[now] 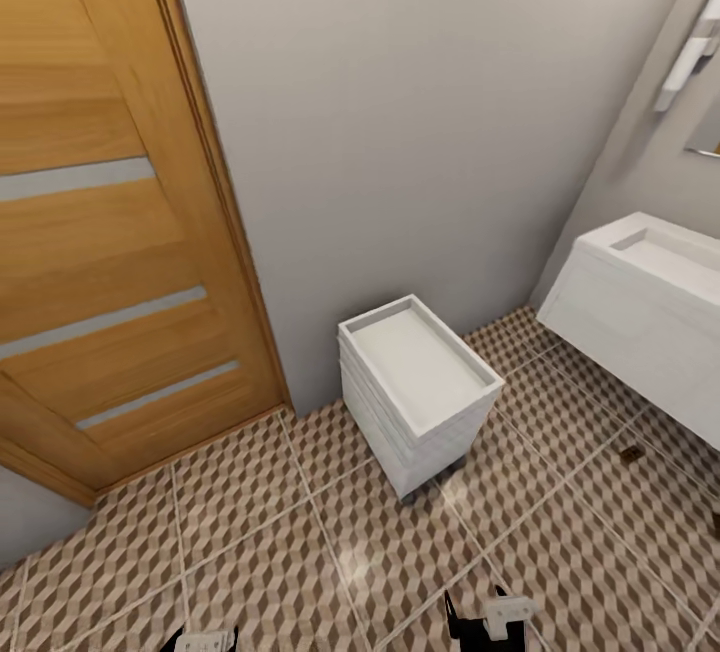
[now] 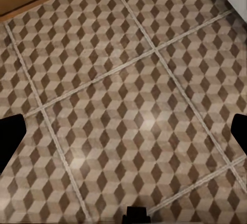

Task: Take the four mousetraps from the cabinet in the bathroom and place them on the bathroom floor. Make sure all four end up on the same floor surface, and ensure that at least two of them are either under or directly next to the same bathroom sink.

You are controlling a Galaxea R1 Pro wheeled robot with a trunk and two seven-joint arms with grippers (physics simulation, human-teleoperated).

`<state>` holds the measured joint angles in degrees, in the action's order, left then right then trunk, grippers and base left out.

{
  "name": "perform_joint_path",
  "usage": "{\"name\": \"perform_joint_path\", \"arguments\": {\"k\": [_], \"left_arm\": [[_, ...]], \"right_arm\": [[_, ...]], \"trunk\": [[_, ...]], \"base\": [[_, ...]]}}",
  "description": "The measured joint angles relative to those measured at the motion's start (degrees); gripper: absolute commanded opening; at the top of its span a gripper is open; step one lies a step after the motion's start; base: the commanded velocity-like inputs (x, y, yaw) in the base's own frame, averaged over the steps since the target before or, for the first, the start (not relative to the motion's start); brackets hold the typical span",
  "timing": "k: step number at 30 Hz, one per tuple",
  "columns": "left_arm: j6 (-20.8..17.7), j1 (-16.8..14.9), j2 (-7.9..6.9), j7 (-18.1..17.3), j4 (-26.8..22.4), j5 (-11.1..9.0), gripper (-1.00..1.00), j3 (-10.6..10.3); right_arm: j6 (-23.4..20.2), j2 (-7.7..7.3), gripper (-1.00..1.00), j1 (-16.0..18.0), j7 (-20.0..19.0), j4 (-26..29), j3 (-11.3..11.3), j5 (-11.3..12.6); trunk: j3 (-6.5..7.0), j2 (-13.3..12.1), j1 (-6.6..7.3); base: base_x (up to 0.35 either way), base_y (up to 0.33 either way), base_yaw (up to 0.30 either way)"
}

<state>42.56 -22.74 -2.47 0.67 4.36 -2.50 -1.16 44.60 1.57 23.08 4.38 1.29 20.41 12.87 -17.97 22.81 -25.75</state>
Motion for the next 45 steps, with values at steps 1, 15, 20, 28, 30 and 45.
{"name": "perform_joint_path", "arguments": {"k": [1, 15, 20, 28, 30, 45], "left_arm": [[0.0, 0.0, 0.0, 0.0, 0.0, 0.0, 1.0, 0.0], [-1.1, 0.0, 0.07, -0.1, 0.0, 0.0, 1.0, 0.0], [-1.2, 0.0, 0.44, -0.1, 0.0, 0.0, 1.0, 0.0], [-1.2, 0.0, 0.52, -0.1, 0.0, 0.0, 1.0, 0.0], [-1.2, 0.0, 0.52, -0.1, 0.0, 0.0, 1.0, 0.0], [-1.2, 0.0, 0.53, -0.1, 0.0, 0.0, 1.0, 0.0]], "right_arm": [[0.0, 0.0, 1.0, 0.0, 0.0, 0.0, 0.0, 0.0], [-0.1, 0.0, 1.0, 0.0, 0.0, 0.0, 0.0, 0.0], [-0.1, 0.06, 1.0, 0.0, 0.0, 0.0, 0.0, 0.0], [-0.1, 0.09, 1.0, 0.0, 0.0, 0.0, 0.0, 0.0], [-0.1, 0.09, 1.0, 0.0, 0.0, 0.0, 0.0, 0.0], [0.0, 0.09, 1.0, 0.0, 0.0, 0.0, 0.0, 0.0]], "trunk": [[-0.04, 0.0, 0.0], [-0.55, 0.0, 0.0], [-0.73, 0.0, 0.0], [-1.03, 0.0, 0.0], [-1.1, 0.0, 0.0], [-1.65, 0.0, 0.0]], "base": [[0.0, 0.0, 0.262], [0.0, 0.0, 0.262], [0.0, 0.0, 0.262], [0.0, 0.0, 0.262], [0.0, 0.0, 0.262], [0.0, 0.0, 0.262]]}}
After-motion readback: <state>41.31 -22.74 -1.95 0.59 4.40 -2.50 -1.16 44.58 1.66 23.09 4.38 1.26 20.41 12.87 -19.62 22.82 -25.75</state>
